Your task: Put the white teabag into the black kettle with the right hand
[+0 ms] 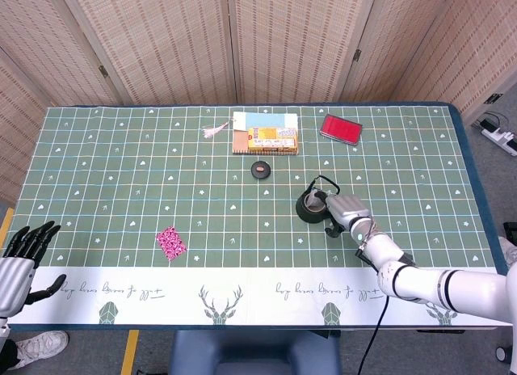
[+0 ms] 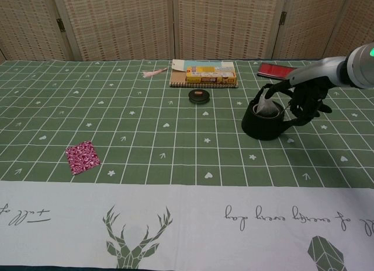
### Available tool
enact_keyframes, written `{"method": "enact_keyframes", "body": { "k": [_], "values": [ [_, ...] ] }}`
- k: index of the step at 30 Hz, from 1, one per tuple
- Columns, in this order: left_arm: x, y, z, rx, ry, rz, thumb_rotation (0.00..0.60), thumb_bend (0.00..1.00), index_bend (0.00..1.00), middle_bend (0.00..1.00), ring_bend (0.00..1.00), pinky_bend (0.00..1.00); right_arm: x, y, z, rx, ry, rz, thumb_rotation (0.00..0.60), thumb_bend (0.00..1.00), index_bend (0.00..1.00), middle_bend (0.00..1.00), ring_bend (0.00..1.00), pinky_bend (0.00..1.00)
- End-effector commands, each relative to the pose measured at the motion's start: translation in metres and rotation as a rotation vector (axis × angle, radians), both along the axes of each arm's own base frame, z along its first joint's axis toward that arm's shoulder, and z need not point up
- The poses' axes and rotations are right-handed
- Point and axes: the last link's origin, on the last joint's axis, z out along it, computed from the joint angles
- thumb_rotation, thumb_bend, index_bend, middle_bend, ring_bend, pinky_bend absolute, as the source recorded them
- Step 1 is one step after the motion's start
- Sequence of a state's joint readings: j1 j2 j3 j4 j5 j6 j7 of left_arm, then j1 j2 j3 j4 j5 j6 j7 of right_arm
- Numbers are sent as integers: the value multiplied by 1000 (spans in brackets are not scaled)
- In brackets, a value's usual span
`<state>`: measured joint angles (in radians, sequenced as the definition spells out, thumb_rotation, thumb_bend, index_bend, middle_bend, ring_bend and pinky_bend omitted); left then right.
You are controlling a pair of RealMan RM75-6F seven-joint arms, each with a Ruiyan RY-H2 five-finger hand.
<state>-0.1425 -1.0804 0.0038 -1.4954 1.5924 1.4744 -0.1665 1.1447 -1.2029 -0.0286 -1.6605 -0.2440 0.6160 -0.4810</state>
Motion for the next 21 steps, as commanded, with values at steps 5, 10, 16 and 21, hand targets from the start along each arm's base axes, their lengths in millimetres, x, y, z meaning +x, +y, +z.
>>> {"method": "enact_keyframes", "body": {
  "k": [5, 10, 16, 21],
  "values": [
    [-1, 1, 1, 5, -3, 7, 600, 281, 0, 0, 64, 41, 1, -5, -6, 11, -5, -1, 600, 429, 35, 750, 679, 706],
    [-1, 1, 2, 6, -10, 5, 600, 281, 0, 0, 64, 41, 1, -6, -12, 22, 2, 0, 600, 430, 36, 750, 676, 706],
    [-1, 1, 3, 6, -11, 2, 600, 280, 0, 0, 64, 41, 0, -6, -18, 28, 20, -3, 600, 429, 35, 750, 678, 706],
    [-1, 1, 3, 7, -14, 1, 600, 281, 0, 0, 64, 41, -2, -7, -24, 37, 29, -8, 600, 430, 35, 750, 677, 706]
  ]
}}
